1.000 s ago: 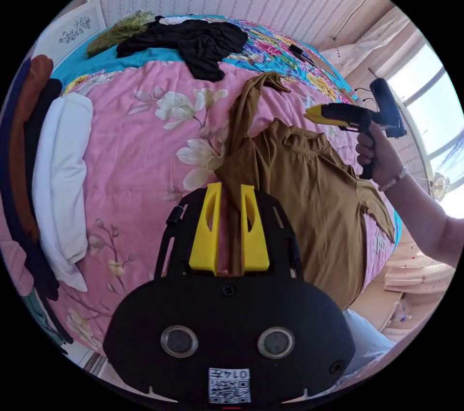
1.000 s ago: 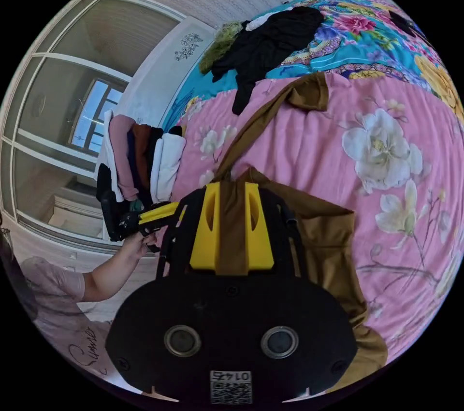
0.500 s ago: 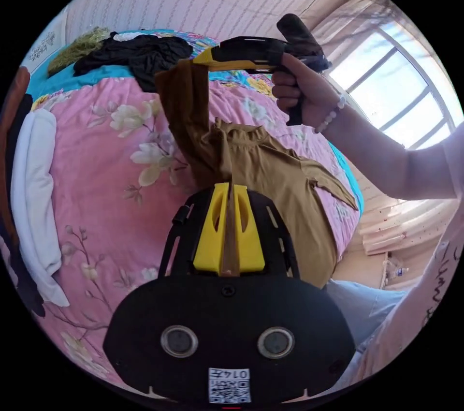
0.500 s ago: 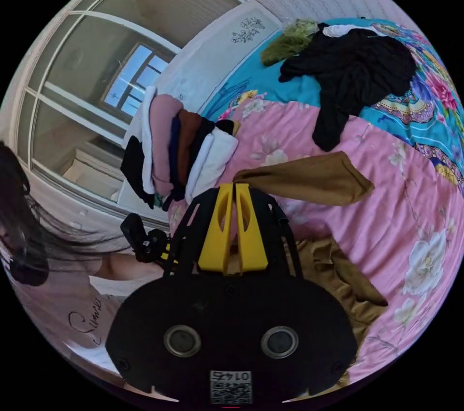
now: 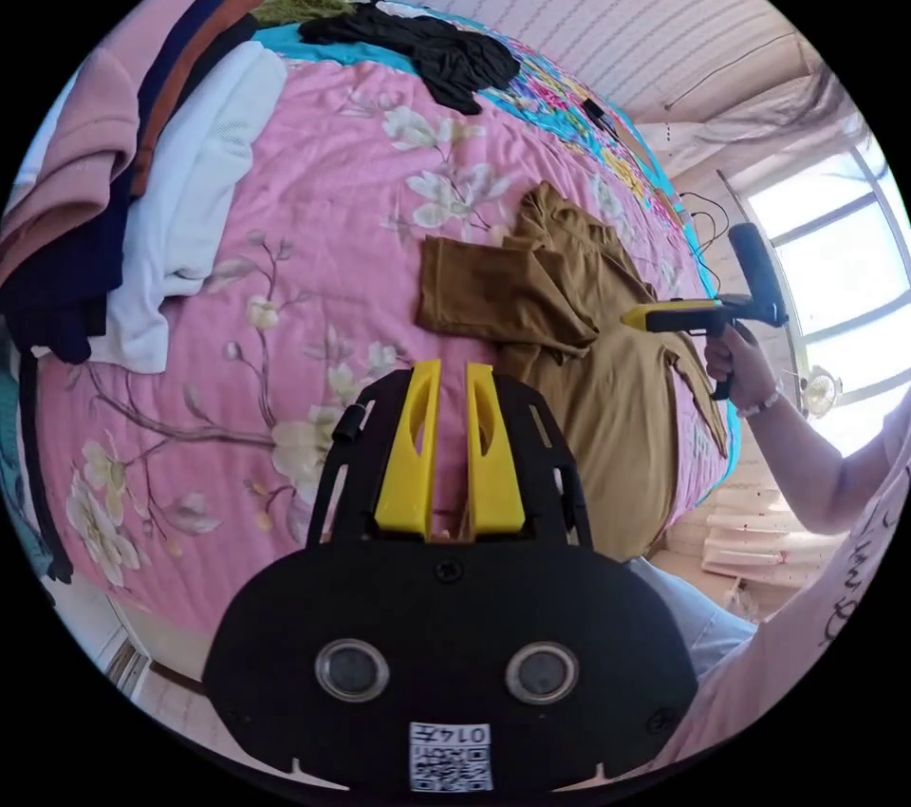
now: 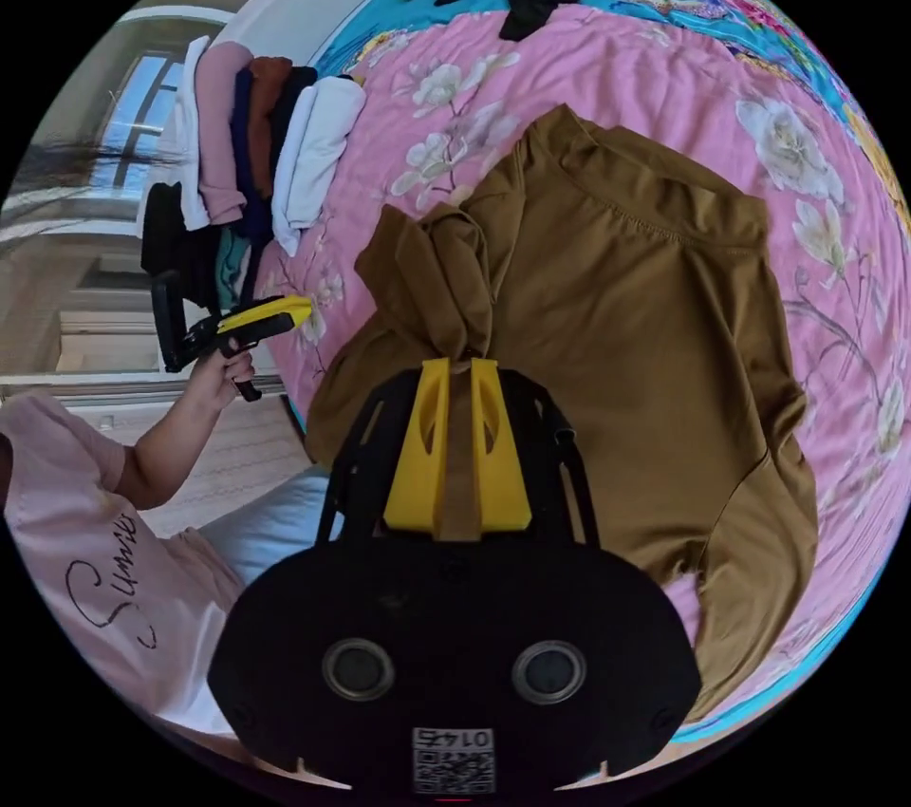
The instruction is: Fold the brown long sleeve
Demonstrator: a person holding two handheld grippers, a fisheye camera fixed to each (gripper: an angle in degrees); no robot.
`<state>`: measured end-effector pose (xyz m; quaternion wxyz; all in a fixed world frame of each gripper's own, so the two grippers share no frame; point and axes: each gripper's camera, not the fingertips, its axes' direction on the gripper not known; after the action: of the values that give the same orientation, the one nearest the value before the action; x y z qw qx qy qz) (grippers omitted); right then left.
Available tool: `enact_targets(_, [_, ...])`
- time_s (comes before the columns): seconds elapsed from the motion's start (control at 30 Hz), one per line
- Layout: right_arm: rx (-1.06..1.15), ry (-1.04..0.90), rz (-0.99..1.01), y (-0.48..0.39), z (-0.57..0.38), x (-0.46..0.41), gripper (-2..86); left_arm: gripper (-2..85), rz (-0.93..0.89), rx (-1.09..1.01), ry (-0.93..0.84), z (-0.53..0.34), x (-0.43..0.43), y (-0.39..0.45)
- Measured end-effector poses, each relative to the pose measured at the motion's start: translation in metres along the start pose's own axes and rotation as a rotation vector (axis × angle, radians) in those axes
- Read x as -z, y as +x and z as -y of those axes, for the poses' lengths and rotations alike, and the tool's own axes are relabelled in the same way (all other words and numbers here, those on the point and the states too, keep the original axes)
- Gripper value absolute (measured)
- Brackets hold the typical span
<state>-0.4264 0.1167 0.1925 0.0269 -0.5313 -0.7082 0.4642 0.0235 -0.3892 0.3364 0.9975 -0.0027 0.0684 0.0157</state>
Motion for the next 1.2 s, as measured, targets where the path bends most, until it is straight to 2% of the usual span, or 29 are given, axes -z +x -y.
enact_targets(0.1, [0.058, 0.048, -0.011, -0.01, 0.021, -0.032, 6.9, 7.9, 0.049, 0.012, 0.009, 0.021, -0.02, -0.01])
enact_targets(0.17, [0.072, 0.094, -0.072, -0.016, 0.036, -0.058, 9.6, 8.2, 0.067, 0.006, -0.056, 0.028, -0.039, -0.014])
enact_targets(0.27, [0.077, 0.135, -0.041, -0.018, 0.062, -0.088, 10.2, 6.7, 0.145, -0.047, -0.074, 0.02, -0.048, -0.013])
enact_targets(0.33, [0.105, 0.152, -0.043, -0.02, 0.082, -0.109, 10.4, 4.4, 0.119, -0.057, -0.061, 0.005, -0.042, -0.019])
enact_targets(0.5, [0.181, 0.035, -0.17, -0.02, 0.132, -0.181, 9.8, -0.4, 0.05, -0.042, -0.044, -0.023, -0.03, -0.035])
enact_targets(0.53, [0.169, -0.048, -0.171, -0.011, 0.139, -0.205, 8.4, -0.6, 0.041, -0.032, -0.038, -0.026, -0.027, -0.037])
enact_targets(0.57, [0.147, -0.116, -0.145, -0.003, 0.142, -0.223, 7.1, -0.8, 0.033, -0.023, -0.012, -0.034, -0.019, -0.041])
enact_targets(0.73, [0.21, -0.012, 0.037, -0.002, 0.126, -0.228, 1.0, -1.0, -0.003, -0.002, 0.074, -0.086, 0.033, -0.049])
enact_targets(0.9, [0.352, 0.043, 0.229, -0.053, 0.117, -0.253, 0.1, -1.0, 0.199, 0.159, 0.194, -0.172, 0.113, -0.069])
enact_targets(1.03, [0.49, -0.042, 0.313, -0.109, 0.113, -0.31, -0.1, -1.0, 0.287, 0.328, 0.231, -0.231, 0.158, -0.098])
enact_targets(1.2, [0.588, -0.136, 0.331, -0.142, 0.114, -0.362, -0.1, -1.0, 0.252, 0.502, 0.252, -0.277, 0.177, -0.138])
